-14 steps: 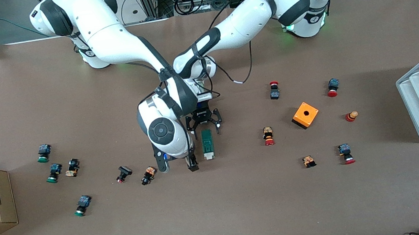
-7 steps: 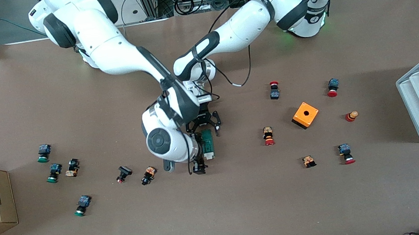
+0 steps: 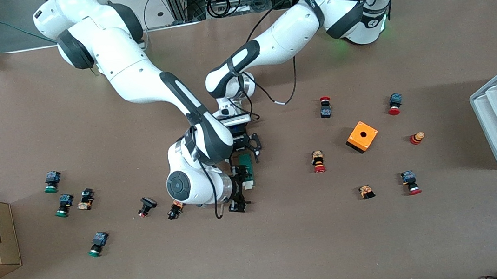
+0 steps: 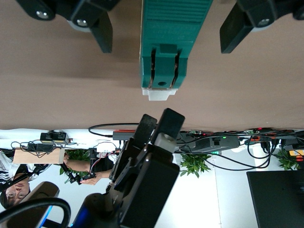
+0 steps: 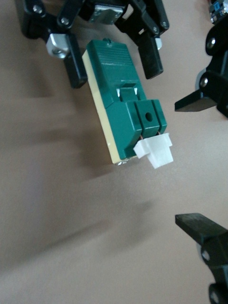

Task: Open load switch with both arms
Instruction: 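Press the white lever down with the left gripper fingertips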

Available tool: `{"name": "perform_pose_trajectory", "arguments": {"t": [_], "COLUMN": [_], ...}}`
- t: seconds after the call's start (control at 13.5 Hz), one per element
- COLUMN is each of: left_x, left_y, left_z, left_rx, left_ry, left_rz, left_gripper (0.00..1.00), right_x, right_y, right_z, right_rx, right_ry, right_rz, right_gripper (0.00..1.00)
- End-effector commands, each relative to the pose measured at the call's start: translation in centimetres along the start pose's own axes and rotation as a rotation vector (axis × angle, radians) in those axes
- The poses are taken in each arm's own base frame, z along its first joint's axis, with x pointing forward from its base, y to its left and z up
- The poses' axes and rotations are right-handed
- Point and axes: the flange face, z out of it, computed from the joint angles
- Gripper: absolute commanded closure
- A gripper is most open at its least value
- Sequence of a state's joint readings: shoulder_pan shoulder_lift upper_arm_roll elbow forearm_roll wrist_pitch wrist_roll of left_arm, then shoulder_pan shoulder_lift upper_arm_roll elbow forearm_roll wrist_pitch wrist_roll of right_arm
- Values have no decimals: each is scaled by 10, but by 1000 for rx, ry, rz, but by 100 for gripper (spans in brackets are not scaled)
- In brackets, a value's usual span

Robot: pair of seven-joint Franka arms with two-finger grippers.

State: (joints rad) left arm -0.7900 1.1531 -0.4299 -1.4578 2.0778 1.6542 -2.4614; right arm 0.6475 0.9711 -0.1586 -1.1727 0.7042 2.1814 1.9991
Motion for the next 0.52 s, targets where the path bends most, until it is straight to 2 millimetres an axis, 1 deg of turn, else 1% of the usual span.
{"name": "perform_pose_trajectory", "arguments": {"t": [0.0, 0.07, 0.15, 0.37, 0.44], "left_x": [-9, -10, -8, -10, -11], "left_y": [4, 3, 5, 6, 7], "left_z": [0, -2, -4, -18, -22], "left_rx": [1, 3, 8, 26, 33], "left_ry": [8, 4, 0, -18, -18], "left_rz": [-14, -12, -16, -16, -14], "left_gripper": [1, 1, 1, 0, 0], "right_x": [-4, -3, -3, -4, -3], "right_y": [-3, -3, -3, 1, 1], "right_z": [6, 7, 7, 8, 8], "right_rx": [-12, -17, -21, -37, -40], "right_ry": [-29, -26, -24, -13, -12], "right_rz": [33, 36, 36, 31, 31], "right_gripper": [28, 29, 37, 40, 46]}}
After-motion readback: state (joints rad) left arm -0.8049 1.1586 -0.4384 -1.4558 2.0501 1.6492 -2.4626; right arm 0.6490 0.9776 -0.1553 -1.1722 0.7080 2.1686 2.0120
